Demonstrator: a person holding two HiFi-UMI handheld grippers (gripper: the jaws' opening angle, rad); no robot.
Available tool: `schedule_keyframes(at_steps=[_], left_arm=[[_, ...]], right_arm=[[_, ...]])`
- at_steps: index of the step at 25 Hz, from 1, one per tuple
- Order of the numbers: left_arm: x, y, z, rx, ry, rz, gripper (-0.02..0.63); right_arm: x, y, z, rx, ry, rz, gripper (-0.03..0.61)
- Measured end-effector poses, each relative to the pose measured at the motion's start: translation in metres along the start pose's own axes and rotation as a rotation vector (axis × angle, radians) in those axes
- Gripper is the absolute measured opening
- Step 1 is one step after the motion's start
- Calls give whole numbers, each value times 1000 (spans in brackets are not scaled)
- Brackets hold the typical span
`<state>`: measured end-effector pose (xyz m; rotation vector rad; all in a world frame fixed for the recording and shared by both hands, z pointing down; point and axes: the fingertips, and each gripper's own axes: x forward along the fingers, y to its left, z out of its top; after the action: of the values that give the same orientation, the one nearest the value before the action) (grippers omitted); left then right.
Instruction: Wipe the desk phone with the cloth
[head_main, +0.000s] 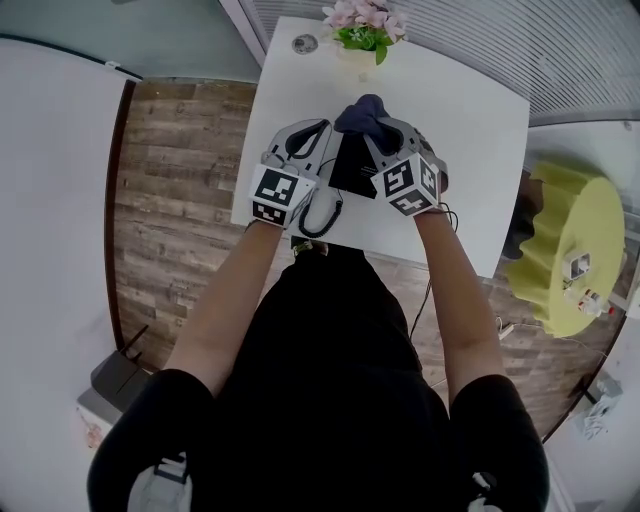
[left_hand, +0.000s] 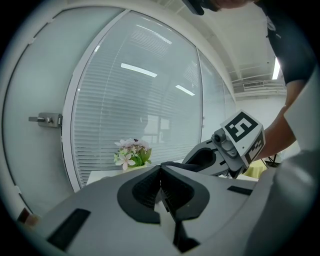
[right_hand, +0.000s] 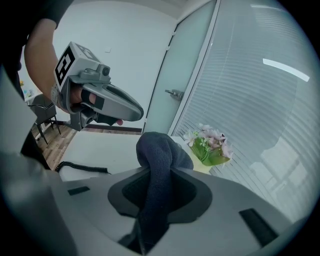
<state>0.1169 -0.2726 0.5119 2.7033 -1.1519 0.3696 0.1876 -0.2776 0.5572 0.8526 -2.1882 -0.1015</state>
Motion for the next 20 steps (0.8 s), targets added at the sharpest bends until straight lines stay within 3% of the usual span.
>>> schedule_keyframes(at_steps=[20], left_arm=[[26,10,-29,-39,48,-5,11]], right_arm=[[36,6,-25,21,40,38,95]])
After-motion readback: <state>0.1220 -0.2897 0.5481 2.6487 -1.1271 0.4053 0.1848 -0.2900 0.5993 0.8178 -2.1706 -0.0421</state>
